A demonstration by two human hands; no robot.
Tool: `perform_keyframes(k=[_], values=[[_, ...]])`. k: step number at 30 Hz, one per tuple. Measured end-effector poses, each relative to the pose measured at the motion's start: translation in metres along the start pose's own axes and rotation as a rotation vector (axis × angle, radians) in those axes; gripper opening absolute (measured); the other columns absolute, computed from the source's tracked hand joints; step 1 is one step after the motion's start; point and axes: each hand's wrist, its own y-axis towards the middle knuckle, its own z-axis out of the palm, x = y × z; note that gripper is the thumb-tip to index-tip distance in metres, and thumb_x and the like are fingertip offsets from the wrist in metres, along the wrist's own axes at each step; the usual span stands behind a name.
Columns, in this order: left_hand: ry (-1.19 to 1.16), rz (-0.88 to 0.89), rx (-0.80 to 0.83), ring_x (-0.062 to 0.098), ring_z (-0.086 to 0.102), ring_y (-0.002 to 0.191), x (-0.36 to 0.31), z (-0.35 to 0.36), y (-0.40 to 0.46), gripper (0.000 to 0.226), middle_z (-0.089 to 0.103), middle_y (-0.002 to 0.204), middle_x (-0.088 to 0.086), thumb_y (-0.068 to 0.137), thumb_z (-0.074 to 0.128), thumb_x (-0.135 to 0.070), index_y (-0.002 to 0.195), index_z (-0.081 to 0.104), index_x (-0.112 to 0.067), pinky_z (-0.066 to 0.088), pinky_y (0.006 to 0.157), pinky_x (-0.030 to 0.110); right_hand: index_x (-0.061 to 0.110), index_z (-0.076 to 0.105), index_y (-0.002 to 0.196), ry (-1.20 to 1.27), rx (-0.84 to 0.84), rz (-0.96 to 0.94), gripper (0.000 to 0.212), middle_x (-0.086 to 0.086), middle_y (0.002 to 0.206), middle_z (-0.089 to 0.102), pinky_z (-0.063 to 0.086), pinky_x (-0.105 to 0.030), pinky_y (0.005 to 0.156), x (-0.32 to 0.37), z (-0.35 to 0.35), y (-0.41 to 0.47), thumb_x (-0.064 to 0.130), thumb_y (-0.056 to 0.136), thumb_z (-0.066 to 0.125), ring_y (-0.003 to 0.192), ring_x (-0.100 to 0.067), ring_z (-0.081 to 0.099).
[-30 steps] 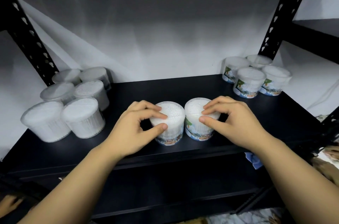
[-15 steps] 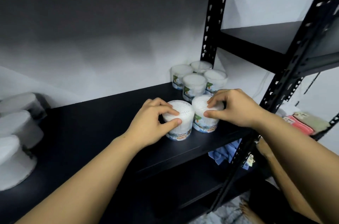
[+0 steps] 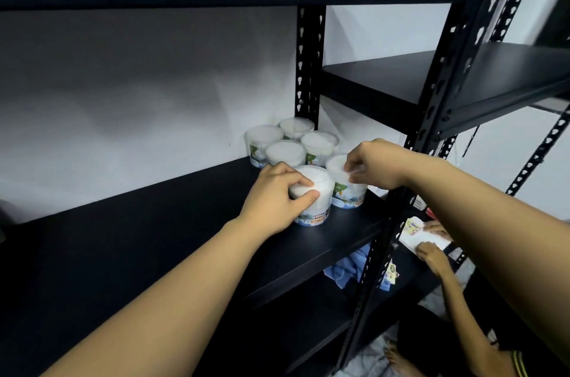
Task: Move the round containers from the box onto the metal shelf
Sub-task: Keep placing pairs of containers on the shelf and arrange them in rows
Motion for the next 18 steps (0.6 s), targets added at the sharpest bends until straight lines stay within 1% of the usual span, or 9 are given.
perform_keyframes(k=[3,5,7,10,14,18], values=[[0.038,0.006,0.019,0.012,0.044,0.114,-0.005,0.006,0.006,0.030,0.058,0.108,-0.014,0.087,0.072,-0.047,0.110,0.076,-0.029,0.033,0.097,0.020,0.021,0.068,0.122,-0.033,-0.001,0.041,0.030,0.001,0.119,0.069,0.039,-0.026,0.085,-0.001,0.002,0.008,0.027,0.093,0.064,0.119,-0.023,0.052],[0.070,0.007,0.030,0.014,0.045,0.115,-0.006,0.008,0.010,0.032,0.059,0.110,-0.012,0.088,0.070,-0.050,0.112,0.075,-0.030,0.037,0.100,0.024,0.020,0.068,0.123,-0.051,0.009,0.063,0.031,-0.001,0.120,0.068,0.040,-0.027,0.085,-0.003,0.002,0.012,0.024,0.093,0.063,0.118,-0.024,0.052],[0.084,0.001,0.038,0.015,0.046,0.115,-0.006,0.009,0.013,0.033,0.059,0.111,-0.012,0.088,0.068,-0.052,0.113,0.074,-0.031,0.039,0.102,0.029,0.021,0.068,0.122,-0.063,0.017,0.075,0.031,-0.002,0.121,0.068,0.040,-0.028,0.083,-0.005,0.002,0.016,0.022,0.092,0.062,0.114,-0.024,0.052],[0.082,-0.009,0.043,0.014,0.045,0.115,-0.005,0.010,0.016,0.034,0.058,0.111,-0.013,0.088,0.068,-0.053,0.113,0.074,-0.032,0.039,0.102,0.029,0.022,0.067,0.121,-0.061,0.016,0.091,0.030,-0.004,0.121,0.066,0.043,-0.030,0.084,-0.006,0.004,0.022,0.022,0.091,0.063,0.107,-0.023,0.051],[0.069,-0.012,0.028,0.013,0.045,0.116,-0.003,0.011,0.018,0.032,0.059,0.112,-0.014,0.088,0.069,-0.051,0.113,0.075,-0.031,0.040,0.101,0.027,0.024,0.066,0.123,-0.030,0.012,0.110,0.033,-0.005,0.124,0.064,0.044,-0.029,0.087,-0.006,0.007,0.026,0.023,0.091,0.060,0.113,-0.024,0.054],[0.083,-0.016,0.025,0.011,0.046,0.116,0.000,0.010,0.020,0.032,0.060,0.115,-0.015,0.088,0.068,-0.052,0.113,0.075,-0.032,0.040,0.100,0.026,0.021,0.065,0.127,-0.009,0.005,0.112,0.035,-0.001,0.126,0.065,0.040,-0.026,0.087,-0.005,0.008,0.025,0.018,0.093,0.058,0.121,-0.023,0.050]])
